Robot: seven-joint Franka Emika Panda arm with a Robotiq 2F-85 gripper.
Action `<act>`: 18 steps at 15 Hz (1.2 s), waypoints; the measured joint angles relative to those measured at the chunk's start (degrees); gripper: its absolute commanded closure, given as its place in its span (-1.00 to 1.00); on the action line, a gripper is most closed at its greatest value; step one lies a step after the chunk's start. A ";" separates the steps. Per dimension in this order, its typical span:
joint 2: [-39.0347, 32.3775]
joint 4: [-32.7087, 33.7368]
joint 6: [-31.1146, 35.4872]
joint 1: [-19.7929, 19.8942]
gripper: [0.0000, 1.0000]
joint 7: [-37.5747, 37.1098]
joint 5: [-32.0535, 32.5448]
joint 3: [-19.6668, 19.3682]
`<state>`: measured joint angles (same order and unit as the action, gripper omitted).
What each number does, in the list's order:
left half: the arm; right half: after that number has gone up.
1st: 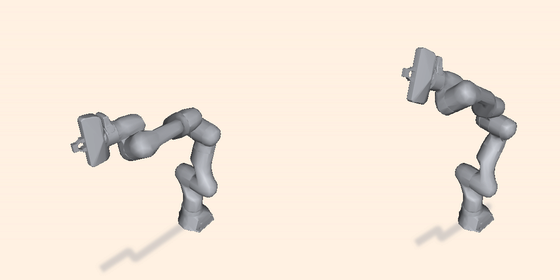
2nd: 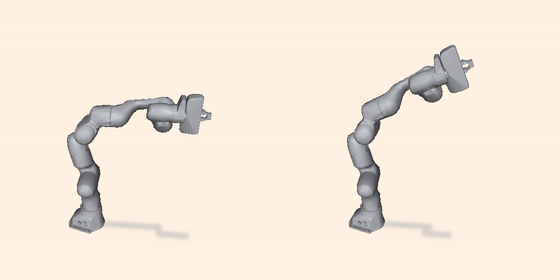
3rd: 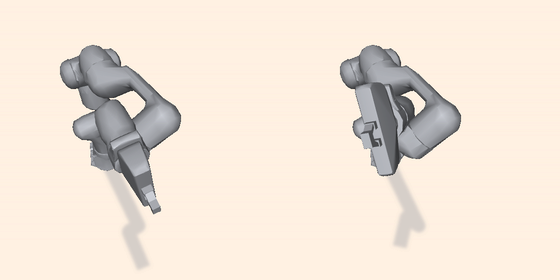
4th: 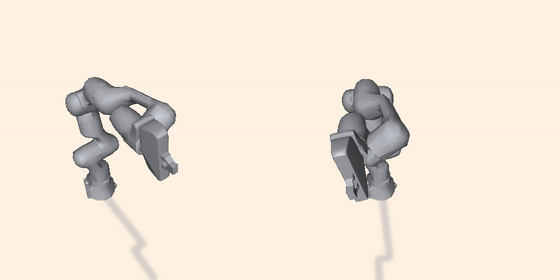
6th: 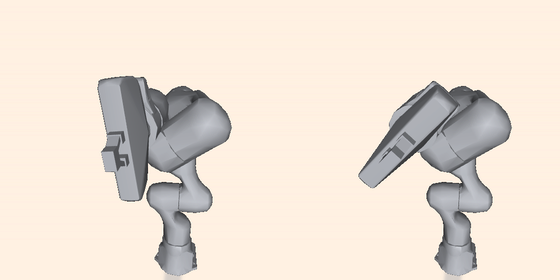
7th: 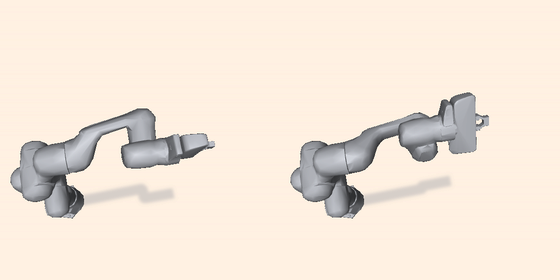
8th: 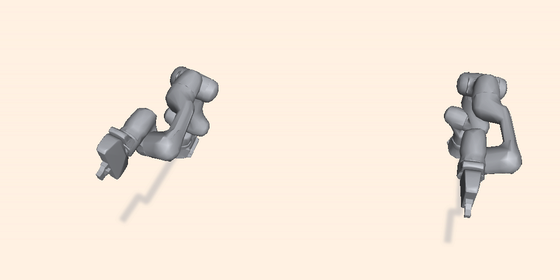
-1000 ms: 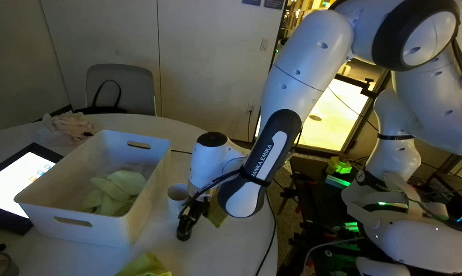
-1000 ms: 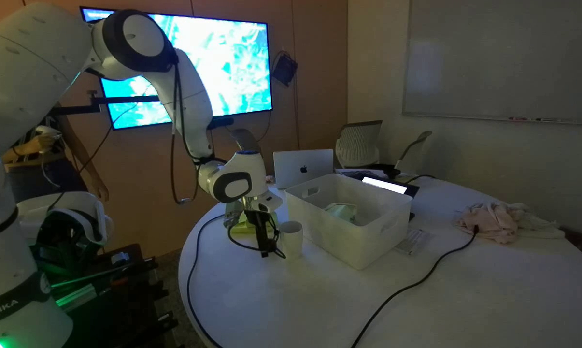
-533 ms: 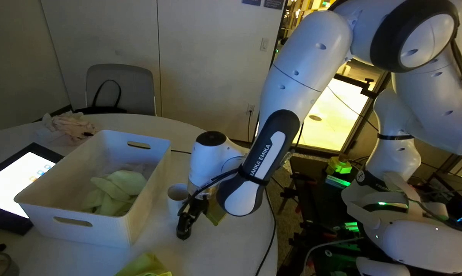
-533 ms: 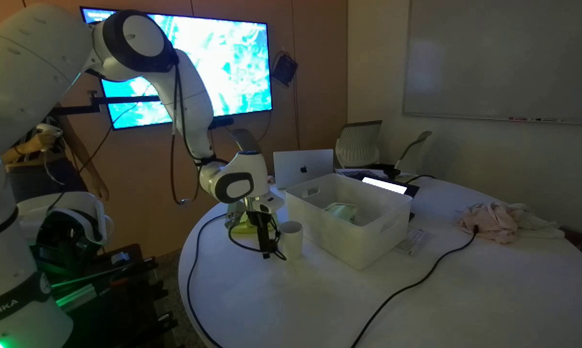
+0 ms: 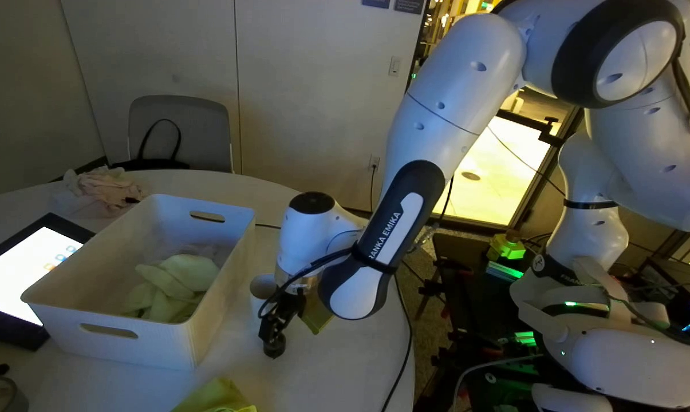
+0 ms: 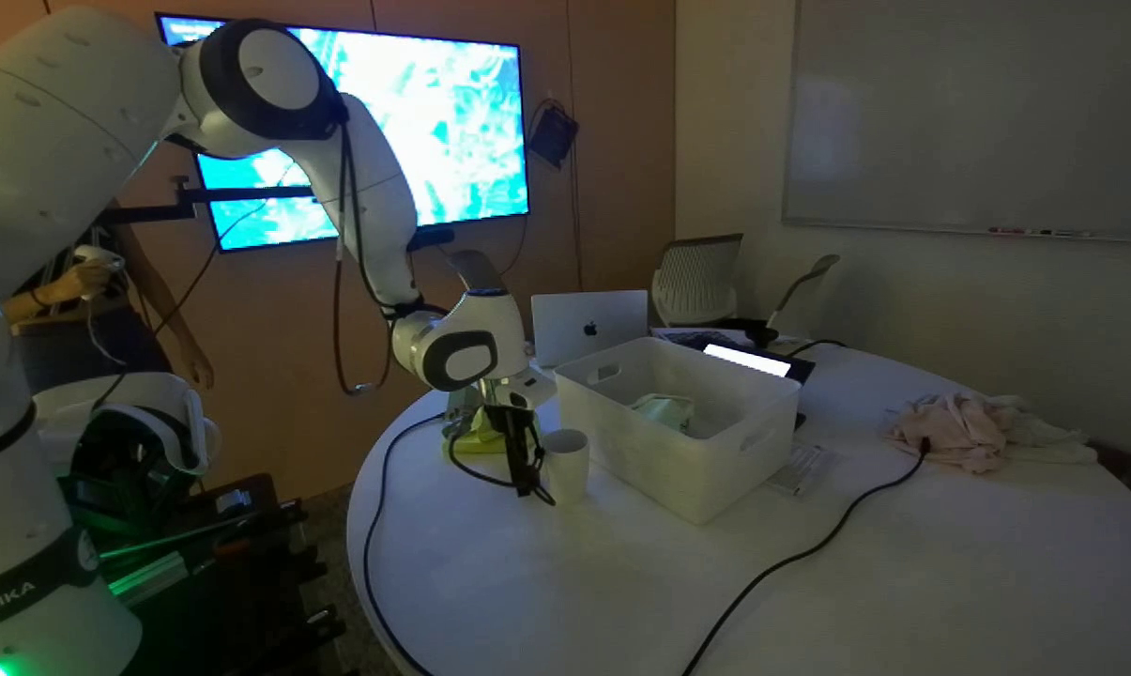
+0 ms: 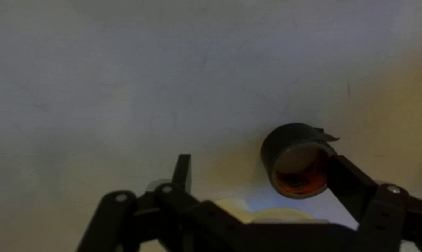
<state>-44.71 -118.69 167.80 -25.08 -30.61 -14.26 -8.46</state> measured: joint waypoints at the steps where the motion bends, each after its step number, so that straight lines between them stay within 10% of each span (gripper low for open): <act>1: -0.05 0.09 0.00 0.01 -1.00 -0.14 0.00 -0.10; 18: -3.96 2.12 -0.14 0.00 -1.00 -2.99 0.00 -1.66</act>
<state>-48.67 -116.57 167.66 -25.08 -33.60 -14.26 -10.12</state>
